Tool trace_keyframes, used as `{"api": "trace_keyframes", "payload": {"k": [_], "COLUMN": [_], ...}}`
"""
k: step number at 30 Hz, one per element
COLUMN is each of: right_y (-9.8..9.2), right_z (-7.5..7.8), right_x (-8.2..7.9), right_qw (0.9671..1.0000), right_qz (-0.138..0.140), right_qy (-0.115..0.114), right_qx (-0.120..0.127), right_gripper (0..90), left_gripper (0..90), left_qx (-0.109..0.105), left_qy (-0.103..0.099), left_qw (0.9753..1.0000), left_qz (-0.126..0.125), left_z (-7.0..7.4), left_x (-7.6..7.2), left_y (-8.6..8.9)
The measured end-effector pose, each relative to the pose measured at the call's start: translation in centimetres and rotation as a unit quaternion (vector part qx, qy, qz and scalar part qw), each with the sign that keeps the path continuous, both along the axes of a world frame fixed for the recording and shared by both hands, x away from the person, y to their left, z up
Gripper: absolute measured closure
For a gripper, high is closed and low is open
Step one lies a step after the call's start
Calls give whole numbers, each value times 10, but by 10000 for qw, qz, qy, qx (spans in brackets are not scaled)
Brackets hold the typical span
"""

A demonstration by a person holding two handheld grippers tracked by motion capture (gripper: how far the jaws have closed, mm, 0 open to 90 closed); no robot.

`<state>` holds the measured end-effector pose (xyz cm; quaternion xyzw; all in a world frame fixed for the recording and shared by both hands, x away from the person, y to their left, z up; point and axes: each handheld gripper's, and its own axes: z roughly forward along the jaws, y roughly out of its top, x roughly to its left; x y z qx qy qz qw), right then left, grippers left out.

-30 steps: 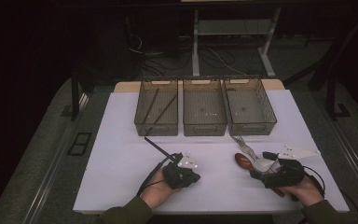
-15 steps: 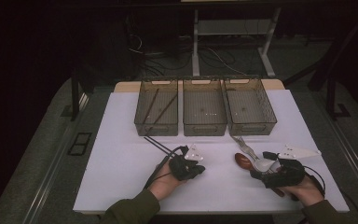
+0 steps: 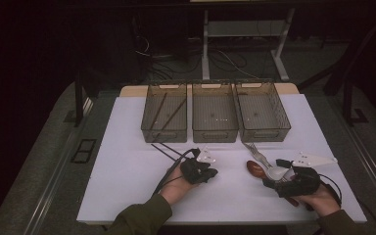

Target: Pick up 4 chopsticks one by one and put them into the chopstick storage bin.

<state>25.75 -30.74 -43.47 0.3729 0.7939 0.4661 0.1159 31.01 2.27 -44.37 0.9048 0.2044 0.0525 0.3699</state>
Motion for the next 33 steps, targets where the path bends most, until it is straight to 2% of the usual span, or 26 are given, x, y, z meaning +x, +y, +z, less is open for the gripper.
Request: {"api": "trace_keyframes", "payload": {"k": [3, 7, 11, 16, 20, 33], "right_y": [0, 0, 0, 0, 0, 0], "right_z": [0, 0, 0, 0, 0, 0], "right_x": [0, 0, 0, 0, 0, 0], "right_qw": [10000, 10000, 10000, 10000, 10000, 10000], "right_qz": [5, 7, 8, 13, 18, 10], "right_qy": [-7, -1, -2, -5, -8, 3], "right_qx": [1, 1, 0, -4, -6, 6], "right_gripper": [74, 73, 74, 74, 74, 73], "left_gripper": [887, 887, 888, 887, 887, 888], "left_qx": [18, 161, 325, 473, 589, 765], "left_qy": [-27, -200, -284, -237, -238, -247], "left_qw": [9998, 9975, 9914, 9847, 9815, 9797], "left_qz": [171, 653, 1233, 1661, 1808, 1836], "left_z": [6, 14, 14, 8, 5, 4], "left_x": [7, 28, 50, 66, 71, 71], "left_y": [10, 34, 65, 92, 101, 107]}}
